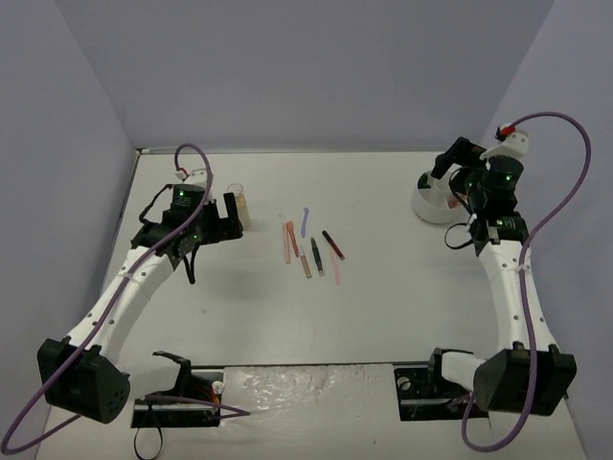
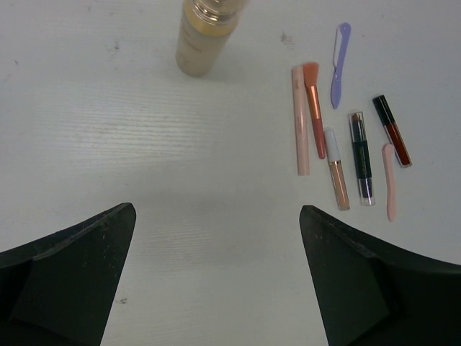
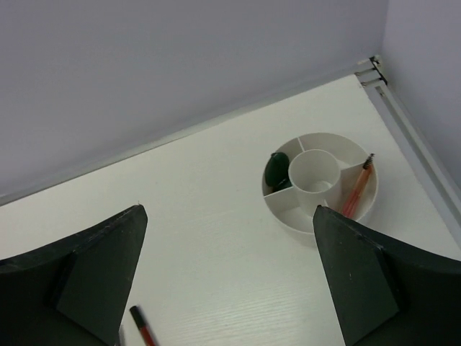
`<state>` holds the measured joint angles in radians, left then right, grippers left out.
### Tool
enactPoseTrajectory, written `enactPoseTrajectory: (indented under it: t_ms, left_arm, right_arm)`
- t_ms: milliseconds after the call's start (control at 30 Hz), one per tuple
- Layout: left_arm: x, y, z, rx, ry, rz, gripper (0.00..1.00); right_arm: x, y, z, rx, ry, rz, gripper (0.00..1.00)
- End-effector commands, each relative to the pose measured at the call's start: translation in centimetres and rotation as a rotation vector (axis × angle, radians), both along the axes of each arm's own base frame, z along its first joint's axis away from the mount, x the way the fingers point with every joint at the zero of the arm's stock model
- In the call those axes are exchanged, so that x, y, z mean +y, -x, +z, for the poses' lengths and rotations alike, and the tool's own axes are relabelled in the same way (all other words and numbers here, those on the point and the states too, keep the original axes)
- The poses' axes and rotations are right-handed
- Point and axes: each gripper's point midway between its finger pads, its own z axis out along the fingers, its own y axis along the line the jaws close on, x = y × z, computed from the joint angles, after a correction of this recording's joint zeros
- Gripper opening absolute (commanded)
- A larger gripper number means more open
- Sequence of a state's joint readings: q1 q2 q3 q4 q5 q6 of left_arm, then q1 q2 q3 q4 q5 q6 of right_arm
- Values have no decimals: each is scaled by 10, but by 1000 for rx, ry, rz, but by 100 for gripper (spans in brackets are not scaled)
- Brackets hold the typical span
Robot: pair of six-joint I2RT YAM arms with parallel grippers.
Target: Organize the makeup
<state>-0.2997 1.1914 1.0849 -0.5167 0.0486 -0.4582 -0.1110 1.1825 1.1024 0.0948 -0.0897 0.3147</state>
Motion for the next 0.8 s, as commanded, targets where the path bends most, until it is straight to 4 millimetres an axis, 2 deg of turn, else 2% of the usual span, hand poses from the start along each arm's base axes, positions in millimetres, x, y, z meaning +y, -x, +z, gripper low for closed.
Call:
enactPoseTrajectory:
  t_ms: [0,100,133,200,233,300,367,433,600,667,767]
  left_arm:
    - [-52,-17,39,-89,60,-22,97]
    - [-76,-26,36,-73,65,-3,93]
    - [-81,-30,29,-57,60,6,91]
    - [-97,-38,31,-56,84,19,85]
    - [-105,-45,23,-42,86,32,81]
    - [-118,-55,21,-42,92,43,72]
    - [-132,-63,4,-10,76,50,60]
    - [-148,-73,-7,6,75,39,55]
    - [-165,-87,-41,60,47,59,45]
    - [-170,-91,-42,57,44,65,42]
    - [-176,-95,-59,81,21,67,37]
  right_arm:
    - [34,28,4,-47,-68,115,98]
    - [39,44,0,-55,-75,126,98]
    - [41,48,1,-65,-78,128,98]
    - [44,53,-7,-54,-88,134,98]
    - [50,56,-7,-57,-89,148,98]
    - [57,59,-11,-53,-88,165,98]
    - [60,62,-15,-48,-79,172,98]
    - [67,64,-20,-42,-69,184,98]
    - [82,71,-21,-43,-45,226,99]
    - [87,72,-24,-38,-41,241,99]
    - [92,75,-28,-28,-34,257,99]
